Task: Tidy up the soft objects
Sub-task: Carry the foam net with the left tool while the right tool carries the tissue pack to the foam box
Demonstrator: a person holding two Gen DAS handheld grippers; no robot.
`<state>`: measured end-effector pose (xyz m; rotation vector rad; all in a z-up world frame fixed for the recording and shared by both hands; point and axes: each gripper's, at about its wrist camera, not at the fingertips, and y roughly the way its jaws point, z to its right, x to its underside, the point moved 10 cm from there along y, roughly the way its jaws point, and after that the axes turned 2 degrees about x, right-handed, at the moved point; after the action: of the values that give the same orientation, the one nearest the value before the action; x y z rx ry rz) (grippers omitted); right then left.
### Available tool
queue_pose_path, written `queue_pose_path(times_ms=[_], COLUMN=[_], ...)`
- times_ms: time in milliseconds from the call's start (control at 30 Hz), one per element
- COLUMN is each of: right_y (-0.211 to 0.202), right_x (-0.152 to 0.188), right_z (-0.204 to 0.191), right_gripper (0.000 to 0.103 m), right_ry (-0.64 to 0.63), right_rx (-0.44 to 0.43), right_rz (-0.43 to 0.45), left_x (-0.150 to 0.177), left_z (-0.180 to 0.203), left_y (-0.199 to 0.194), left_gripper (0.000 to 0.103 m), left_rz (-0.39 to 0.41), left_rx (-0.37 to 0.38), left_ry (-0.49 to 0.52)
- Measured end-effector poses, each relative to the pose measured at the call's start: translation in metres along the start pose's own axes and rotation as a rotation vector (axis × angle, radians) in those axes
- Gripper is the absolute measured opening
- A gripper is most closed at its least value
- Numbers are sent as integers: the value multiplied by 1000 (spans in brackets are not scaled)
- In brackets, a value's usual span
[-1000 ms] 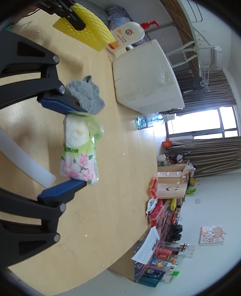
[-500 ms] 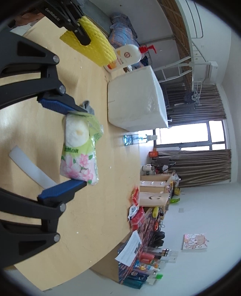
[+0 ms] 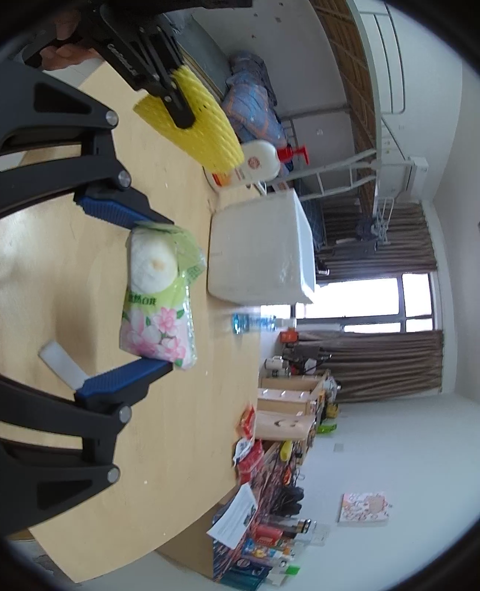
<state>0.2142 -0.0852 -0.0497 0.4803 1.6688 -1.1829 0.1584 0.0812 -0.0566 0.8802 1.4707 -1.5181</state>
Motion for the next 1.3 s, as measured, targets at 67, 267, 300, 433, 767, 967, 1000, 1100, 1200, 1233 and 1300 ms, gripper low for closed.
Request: queue_pose_path(times_ms=[67, 267, 300, 433, 767, 967, 1000, 1100, 1200, 1233, 1300], right_y=[-4, -16, -17, -23, -35, -37, -37, -36, -35, -35, -34], right_x=[0, 0, 0, 1, 2, 3, 3, 3, 4, 5, 4], right_z=[-5, -13, -14, -23, -31, -33, -32, -30, -25, -24, -22], right_gripper=[71, 71, 71, 71, 71, 71, 71, 71, 71, 71, 71], right_ry=[-8, -24, -25, -38, -57, -58, -56, -51, -38, -34, -29], right_rx=[-8, -34, -37, -57, -55, -58, -58, -58, -60, -62, -68], right_rz=[10, 41, 46, 60, 84, 89, 91, 91, 91, 92, 96], left_x=[0, 2, 2, 4, 10, 11, 11, 8, 5, 4, 0], left_z=[0, -3, -4, -5, -13, -15, -16, -18, -18, -18, -16], left_y=[-5, -18, -20, -28, -43, -47, -47, -47, -45, -45, -45], left_gripper=[9, 9, 9, 9, 9, 9, 9, 9, 9, 9, 9], left_rz=[8, 28, 34, 42, 60, 64, 65, 70, 73, 76, 83], left_rx=[-2, -19, -22, -30, -35, -37, -40, -47, -54, -55, -59], left_ry=[3, -1, -5, -2, -8, -6, -6, -10, -13, -12, 1])
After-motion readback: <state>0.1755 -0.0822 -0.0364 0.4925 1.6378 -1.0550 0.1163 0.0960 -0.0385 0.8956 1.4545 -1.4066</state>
